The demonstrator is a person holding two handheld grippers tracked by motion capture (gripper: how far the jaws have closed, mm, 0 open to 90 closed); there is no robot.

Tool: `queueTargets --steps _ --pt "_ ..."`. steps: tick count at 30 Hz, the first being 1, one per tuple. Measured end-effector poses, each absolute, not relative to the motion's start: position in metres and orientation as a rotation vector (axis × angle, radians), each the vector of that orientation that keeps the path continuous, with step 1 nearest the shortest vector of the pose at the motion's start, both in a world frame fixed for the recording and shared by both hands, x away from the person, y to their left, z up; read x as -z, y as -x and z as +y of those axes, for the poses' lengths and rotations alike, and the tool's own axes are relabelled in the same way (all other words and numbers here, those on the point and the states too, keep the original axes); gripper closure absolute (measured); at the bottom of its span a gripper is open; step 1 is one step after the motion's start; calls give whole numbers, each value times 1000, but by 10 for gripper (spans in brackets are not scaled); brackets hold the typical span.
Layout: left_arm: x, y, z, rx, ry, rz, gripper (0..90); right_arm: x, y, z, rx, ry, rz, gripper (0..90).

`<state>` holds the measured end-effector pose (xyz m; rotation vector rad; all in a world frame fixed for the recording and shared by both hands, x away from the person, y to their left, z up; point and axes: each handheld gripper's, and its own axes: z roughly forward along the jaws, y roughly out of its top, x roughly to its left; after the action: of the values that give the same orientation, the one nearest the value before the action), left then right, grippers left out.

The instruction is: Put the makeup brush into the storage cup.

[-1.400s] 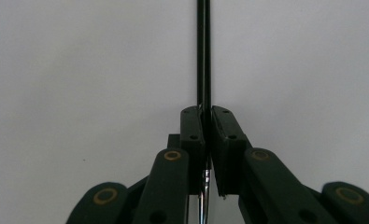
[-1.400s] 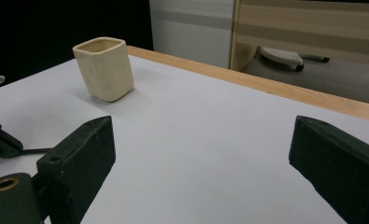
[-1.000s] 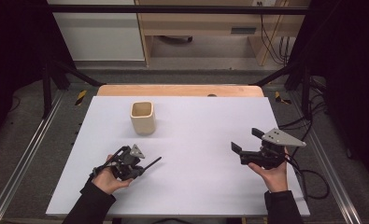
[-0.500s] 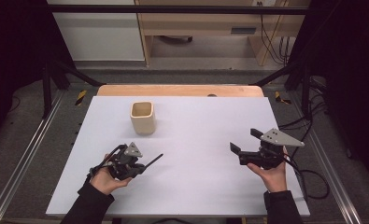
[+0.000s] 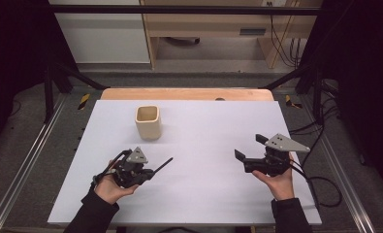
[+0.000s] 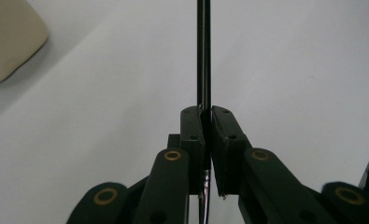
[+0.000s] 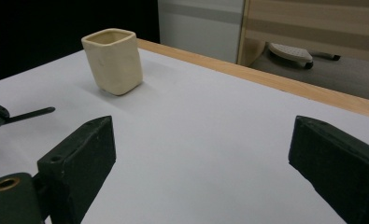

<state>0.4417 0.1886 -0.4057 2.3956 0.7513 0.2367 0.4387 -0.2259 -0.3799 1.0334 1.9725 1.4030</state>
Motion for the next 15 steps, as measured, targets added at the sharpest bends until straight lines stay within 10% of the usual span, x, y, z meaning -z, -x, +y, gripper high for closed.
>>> queueTargets --steps 15 --pt "390 -452 186 -217 -2338 704 839 377 -446 -204 -1383 -975 2041 82"
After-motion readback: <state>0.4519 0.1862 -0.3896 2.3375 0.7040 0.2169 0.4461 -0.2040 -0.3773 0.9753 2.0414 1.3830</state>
